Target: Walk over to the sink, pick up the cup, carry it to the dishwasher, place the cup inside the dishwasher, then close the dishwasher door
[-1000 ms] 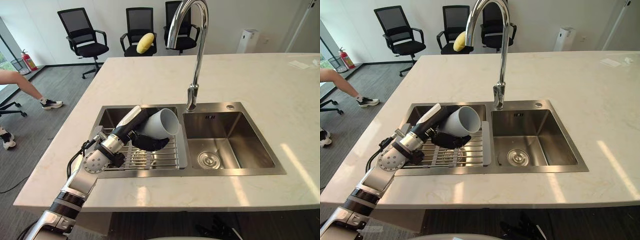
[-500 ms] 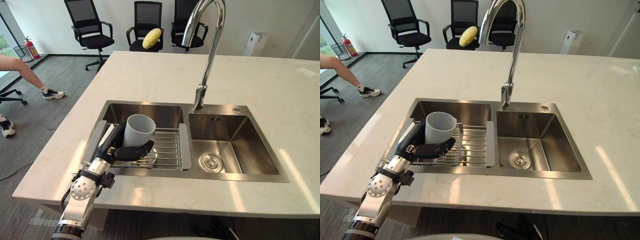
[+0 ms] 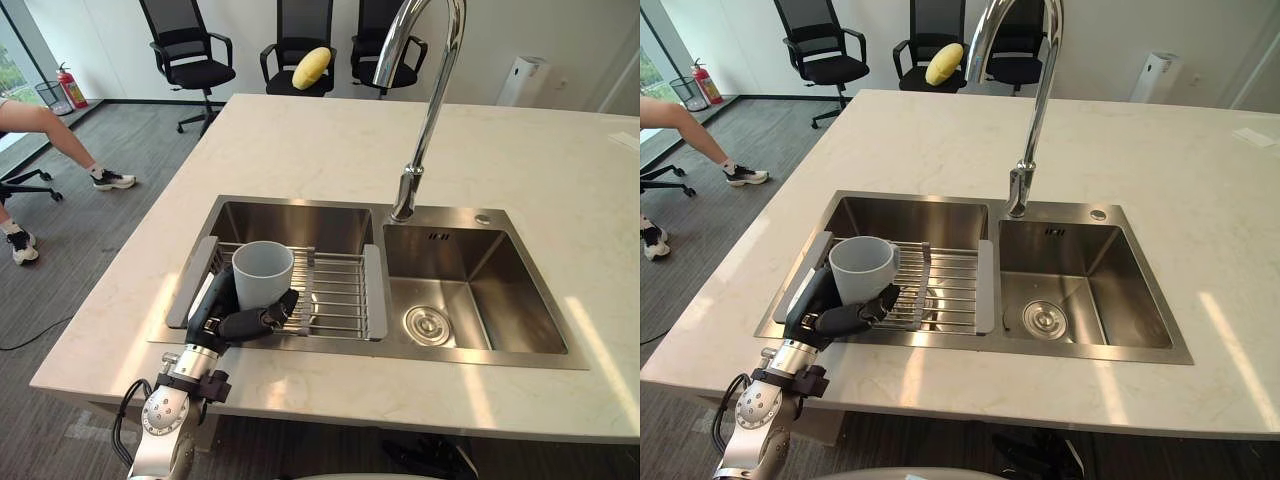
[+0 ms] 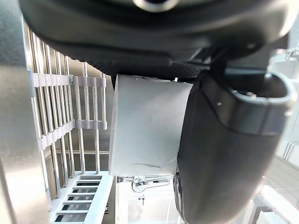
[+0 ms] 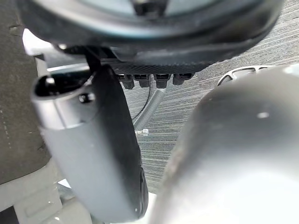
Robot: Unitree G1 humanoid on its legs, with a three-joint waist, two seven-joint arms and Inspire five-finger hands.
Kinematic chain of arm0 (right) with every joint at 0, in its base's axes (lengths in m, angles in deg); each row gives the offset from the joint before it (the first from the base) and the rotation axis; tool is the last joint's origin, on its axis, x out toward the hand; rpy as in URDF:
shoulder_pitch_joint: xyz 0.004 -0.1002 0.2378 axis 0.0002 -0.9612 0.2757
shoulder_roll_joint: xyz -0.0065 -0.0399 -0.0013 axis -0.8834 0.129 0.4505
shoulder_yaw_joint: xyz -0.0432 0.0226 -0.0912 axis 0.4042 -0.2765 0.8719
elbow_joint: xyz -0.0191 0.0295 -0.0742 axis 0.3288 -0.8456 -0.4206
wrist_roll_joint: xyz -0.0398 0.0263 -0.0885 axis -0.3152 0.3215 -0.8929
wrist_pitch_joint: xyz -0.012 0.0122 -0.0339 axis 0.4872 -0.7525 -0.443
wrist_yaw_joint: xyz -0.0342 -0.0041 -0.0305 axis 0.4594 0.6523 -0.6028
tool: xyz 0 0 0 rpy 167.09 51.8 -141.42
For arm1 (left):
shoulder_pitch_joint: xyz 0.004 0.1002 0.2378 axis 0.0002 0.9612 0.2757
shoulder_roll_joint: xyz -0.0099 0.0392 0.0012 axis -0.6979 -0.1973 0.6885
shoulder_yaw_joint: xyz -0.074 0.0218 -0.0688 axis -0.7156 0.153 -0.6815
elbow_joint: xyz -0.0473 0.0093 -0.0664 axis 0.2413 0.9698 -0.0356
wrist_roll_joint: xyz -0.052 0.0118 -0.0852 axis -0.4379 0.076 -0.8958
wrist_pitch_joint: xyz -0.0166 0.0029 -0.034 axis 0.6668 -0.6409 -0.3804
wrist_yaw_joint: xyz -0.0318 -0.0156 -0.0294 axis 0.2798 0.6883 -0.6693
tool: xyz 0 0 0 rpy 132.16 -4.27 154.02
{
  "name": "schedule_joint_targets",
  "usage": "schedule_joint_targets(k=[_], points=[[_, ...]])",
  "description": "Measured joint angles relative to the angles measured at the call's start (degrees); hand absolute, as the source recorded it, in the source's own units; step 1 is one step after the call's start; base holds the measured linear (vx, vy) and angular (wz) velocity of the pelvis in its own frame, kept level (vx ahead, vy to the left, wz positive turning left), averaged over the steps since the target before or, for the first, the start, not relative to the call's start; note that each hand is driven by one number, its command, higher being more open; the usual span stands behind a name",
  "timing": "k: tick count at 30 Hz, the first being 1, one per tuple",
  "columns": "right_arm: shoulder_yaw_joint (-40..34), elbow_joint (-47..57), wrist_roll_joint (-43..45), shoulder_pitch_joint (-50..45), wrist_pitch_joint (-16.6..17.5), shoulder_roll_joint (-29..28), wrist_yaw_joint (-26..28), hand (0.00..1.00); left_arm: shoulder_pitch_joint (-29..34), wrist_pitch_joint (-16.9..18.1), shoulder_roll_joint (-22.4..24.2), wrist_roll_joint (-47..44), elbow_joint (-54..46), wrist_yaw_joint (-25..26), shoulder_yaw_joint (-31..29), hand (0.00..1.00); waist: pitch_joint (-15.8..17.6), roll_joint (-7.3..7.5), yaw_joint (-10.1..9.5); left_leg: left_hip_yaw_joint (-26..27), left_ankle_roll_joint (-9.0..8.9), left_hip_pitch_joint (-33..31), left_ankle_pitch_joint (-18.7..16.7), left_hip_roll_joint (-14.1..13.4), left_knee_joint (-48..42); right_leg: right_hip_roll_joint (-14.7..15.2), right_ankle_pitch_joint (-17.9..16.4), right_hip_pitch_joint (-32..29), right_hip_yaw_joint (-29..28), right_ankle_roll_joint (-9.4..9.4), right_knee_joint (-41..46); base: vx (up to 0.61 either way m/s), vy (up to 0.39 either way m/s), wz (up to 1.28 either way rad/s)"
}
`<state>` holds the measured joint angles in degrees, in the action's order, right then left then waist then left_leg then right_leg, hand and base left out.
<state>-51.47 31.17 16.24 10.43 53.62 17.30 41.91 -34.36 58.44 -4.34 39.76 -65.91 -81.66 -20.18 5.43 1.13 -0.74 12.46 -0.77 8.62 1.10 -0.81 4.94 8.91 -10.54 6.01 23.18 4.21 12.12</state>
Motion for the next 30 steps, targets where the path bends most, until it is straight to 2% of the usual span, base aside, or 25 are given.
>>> schedule_joint_targets(k=[9,12,15,17,19,21,22,23,24,25,26,28,30], points=[[0.2,0.0,-0.01,1.62,1.31,0.32,-0.13,1.0,0.8,1.22,0.77,0.11,-1.97,1.16,0.31,0.0,0.74,-0.16,0.03,-0.04,0.17,-0.06,-0.19,0.18,-0.04,0.36,-0.22,-0.42,-0.5,-0.27,1.16,0.0,-0.001,0.0],[0.49,0.0,-0.13,1.6,1.67,1.43,0.17,1.0,0.89,1.22,2.13,0.11,-4.83,3.62,0.29,0.0,0.96,-0.07,0.21,-0.89,0.58,-0.46,-1.98,1.02,-1.45,2.41,-2.1,-2.26,-2.35,-0.67,6.79,-0.01,0.029,0.11],[2.52,-0.08,-0.12,0.77,1.71,3.31,0.15,1.0,0.87,1.47,3.93,0.39,-7.76,5.48,0.38,0.0,1.07,-0.39,0.45,-2.99,0.87,-1.22,-3.28,2.18,-4.56,4.53,-2.29,-4.94,-4.07,-0.94,14.76,0.0,0.057,0.32],[3.68,-0.14,0.0,1.08,1.83,3.9,0.05,1.0,0.64,2.48,4.14,0.38,-8.26,6.66,0.33,0.0,0.98,-0.36,0.39,-4.17,1.83,-2.86,-3.57,2.73,-7.15,5.46,-2.32,-6.03,-5.19,-0.89,17.35,0.01,0.037,0.38],[5.23,-0.21,0.91,2.95,2.26,4.63,-0.41,1.0,0.66,2.92,5.24,0.18,-8.21,8.66,0.16,0.0,1.21,-0.31,-0.04,-5.31,2.79,-5.26,-4.11,3.66,-10.94,6.64,-3.55,-6.81,-7.93,1.12,19.0,0.0,-0.016,0.4],[5.23,-0.36,1.6,5.2,2.63,4.74,-0.83,1.0,0.7,2.93,6.18,0.17,-8.23,9.35,0.21,0.0,2.66,-0.72,-0.8,-5.79,2.94,-5.75,-4.25,3.91,-13.71,5.91,-4.09,-3.15,-9.74,1.69,13.92,-0.07,-0.038,0.26],[5.46,-0.47,1.77,6.59,3.04,4.96,-1.14,1.0,0.67,3.1,6.57,0.04,-8.33,9.35,0.41,0.0,3.01,-1.16,-1.81,-5.65,2.67,-6.61,-4.42,3.53,-15.21,4.82,-4.53,-0.47,-10.21,1.69,9.0,-0.12,-0.063,0.1],[5.76,-0.48,2.08,7.66,3.26,5.25,-1.25,1.0,0.6,3.31,6.79,-0.01,-8.42,9.35,0.55,0.0,3.18,-1.52,-2.03,-5.57,2.13,-7.18,-4.75,3.17,-15.77,4.25,-4.78,0.16,-10.34,2.39,6.69,-0.19,-0.084,0.11],[5.85,-0.54,2.13,9.78,3.42,6.18,-1.32,1.0,0.4,3.36,7.54,0.03,-8.37,9.55,1.13,0.0,3.93,-3.33,-2.29,-5.44,1.39,-7.96,-4.87,1.47,-16.42,2.29,-3.14,0.72,-9.94,1.7,4.61,-0.24,-0.091,0.07],[5.96,-0.54,2.13,10.39,3.44,6.5,-1.5,1.0,0.44,3.36,7.54,0.08,-8.37,9.73,1.73,0.0,3.86,-3.99,-2.78,-5.3,1.09,-8.39,-4.78,0.65,-16.68,1.4,-2.47,0.68,-10.07,1.23,4.17,-0.32,-0.091,-0.03],[6.97,-0.46,2.12,10.87,2.88,6.98,-2.01,1.0,0.49,3.36,7.12,0.08,-8.51,10.02,2.74,0.0,3.53,-4.65,-3.4,-4.39,-0.07,-9.69,-5.59,-0.96,-17.38,0.53,-1.53,-0.03,-10.32,0.73,4.04,-0.26,-0.08,-0.12],[7.49,0.89,2.12,10.43,2.57,7.05,-2.08,1.0,0.49,3.33,6.74,0.31,-9.64,9.97,3.28,0.0,3.51,-3.98,-3.16,0.95,-1.03,-11.23,-7.33,-4.13,-18.99,0.39,-0.48,-1.92,-10.04,-0.45,4.12,-0.17,-0.065,0.0],[7.34,0.92,2.12,9.18,1.4,7.78,-2.28,1.0,0.5,3.31,6.61,0.81,-12.65,9.13,3.73,0.0,3.37,-4.02,-2.7,2.47,0.73,-13.26,-8.46,-6.58,-26.72,1.46,0.09,-3.96,-9.83,-0.23,5.11,-0.1,-0.001,0.06]])
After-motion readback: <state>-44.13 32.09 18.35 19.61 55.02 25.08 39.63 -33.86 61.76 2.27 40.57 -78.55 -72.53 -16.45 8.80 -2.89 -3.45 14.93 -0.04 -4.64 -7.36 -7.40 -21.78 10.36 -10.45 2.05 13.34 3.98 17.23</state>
